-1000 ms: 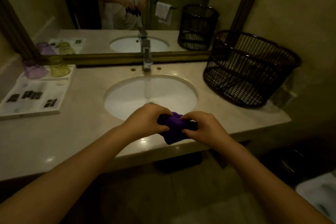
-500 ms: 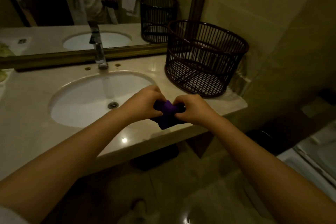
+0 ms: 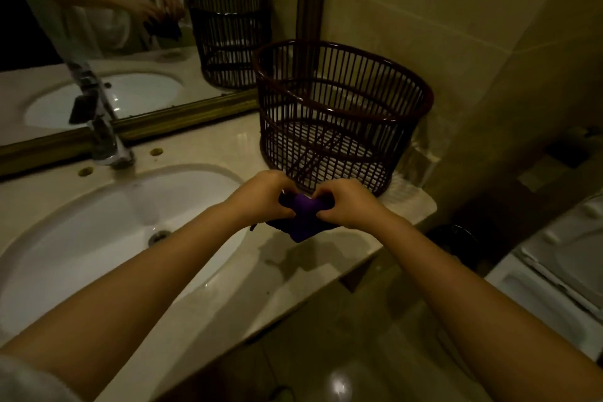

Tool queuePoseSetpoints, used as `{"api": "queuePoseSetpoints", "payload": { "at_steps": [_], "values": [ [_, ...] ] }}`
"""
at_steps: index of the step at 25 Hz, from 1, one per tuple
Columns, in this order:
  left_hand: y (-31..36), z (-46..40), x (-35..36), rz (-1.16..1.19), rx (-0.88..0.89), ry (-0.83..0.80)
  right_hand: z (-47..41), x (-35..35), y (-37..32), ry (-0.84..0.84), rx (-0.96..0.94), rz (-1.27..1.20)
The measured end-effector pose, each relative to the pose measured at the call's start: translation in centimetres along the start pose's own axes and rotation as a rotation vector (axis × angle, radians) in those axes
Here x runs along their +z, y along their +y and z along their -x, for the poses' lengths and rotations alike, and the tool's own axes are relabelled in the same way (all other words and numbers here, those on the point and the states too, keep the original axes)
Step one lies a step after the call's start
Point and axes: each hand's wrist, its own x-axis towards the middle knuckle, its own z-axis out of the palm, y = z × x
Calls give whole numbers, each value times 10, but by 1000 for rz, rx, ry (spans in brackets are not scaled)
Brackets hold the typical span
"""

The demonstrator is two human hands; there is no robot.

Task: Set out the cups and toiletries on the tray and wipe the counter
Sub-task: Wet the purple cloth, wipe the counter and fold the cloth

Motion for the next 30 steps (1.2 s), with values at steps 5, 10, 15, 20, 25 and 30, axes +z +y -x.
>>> {"api": "queuePoseSetpoints", "payload": {
  "at_steps": [5, 10, 15, 20, 25, 30],
  "values": [
    [-24, -41, 10, 5, 37, -53, -34, 7, 20, -5, 43, 0],
    [-35, -48, 39, 14, 34, -127, -43, 32, 38, -90, 76, 23],
    [-42, -38, 67, 43, 16, -205, -43, 56, 48, -186, 82, 52],
    [-47, -34, 80, 47, -11, -233, -42, 71, 55, -208, 103, 46],
    [-47, -31, 83, 40, -22, -250, -39, 76, 57, -202, 116, 31],
    [-38, -31, 73, 21, 28, -245, -30, 61, 58, -134, 127, -2]
  ]
}}
